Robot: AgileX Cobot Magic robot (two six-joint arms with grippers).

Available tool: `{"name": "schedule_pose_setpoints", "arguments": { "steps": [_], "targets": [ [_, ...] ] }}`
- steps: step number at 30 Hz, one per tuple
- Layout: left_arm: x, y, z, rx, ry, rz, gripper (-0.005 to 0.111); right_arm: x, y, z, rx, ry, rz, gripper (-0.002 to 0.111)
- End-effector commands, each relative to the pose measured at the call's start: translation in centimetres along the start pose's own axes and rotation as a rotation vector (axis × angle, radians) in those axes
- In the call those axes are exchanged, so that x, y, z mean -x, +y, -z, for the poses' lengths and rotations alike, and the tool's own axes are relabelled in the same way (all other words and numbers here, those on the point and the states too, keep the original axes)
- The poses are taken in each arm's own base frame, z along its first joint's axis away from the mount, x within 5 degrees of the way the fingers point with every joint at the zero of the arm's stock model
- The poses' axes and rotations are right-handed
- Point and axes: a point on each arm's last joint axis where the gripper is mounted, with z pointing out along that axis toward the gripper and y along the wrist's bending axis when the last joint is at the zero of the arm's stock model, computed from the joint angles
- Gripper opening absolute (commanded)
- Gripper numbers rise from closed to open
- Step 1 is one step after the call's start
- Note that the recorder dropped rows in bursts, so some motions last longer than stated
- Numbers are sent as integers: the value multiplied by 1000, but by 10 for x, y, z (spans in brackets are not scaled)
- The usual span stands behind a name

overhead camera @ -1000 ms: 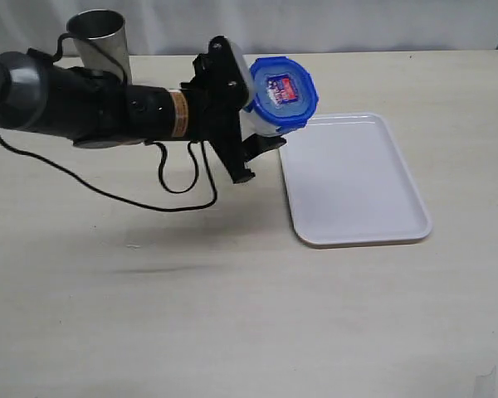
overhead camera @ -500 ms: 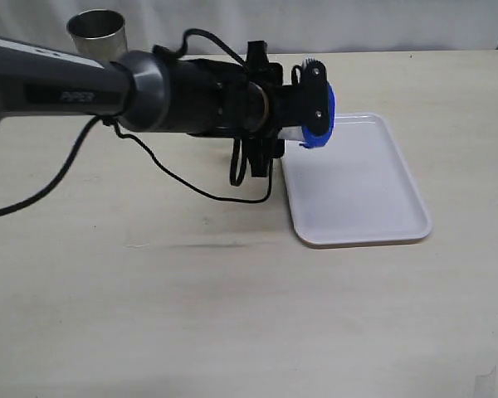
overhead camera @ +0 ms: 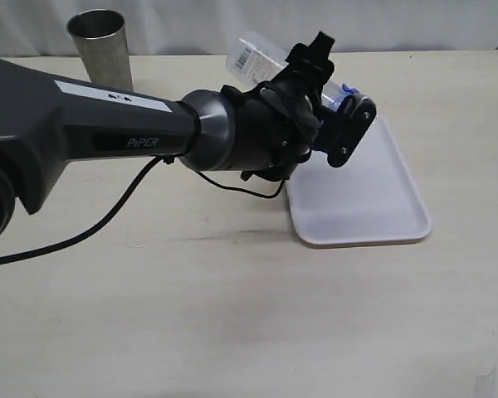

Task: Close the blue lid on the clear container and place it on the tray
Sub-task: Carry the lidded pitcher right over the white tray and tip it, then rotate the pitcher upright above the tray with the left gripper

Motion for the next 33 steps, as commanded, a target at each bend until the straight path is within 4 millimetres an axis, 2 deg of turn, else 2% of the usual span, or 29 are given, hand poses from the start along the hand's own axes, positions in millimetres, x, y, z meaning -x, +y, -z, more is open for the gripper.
{"name": "schedule_pose_setpoints", "arguments": {
  "steps": [1, 14, 21, 27, 33],
  "targets": [
    [1, 17, 9, 107, 47, -121, 0, 0, 0, 0, -3, -5, -1, 5],
    [15, 18, 16, 129, -11, -144, 0, 0, 0, 0, -3, -5, -1, 5],
    [20, 18, 16, 129, -44, -230, 0, 0, 0, 0, -3, -5, -1, 5],
    [35, 15, 18, 66, -237, 263, 0, 0, 0, 0, -3, -5, -1, 5],
    [47, 17, 17, -129, -522, 689, 0, 0, 0, 0, -3, -5, -1, 5]
  ]
}}
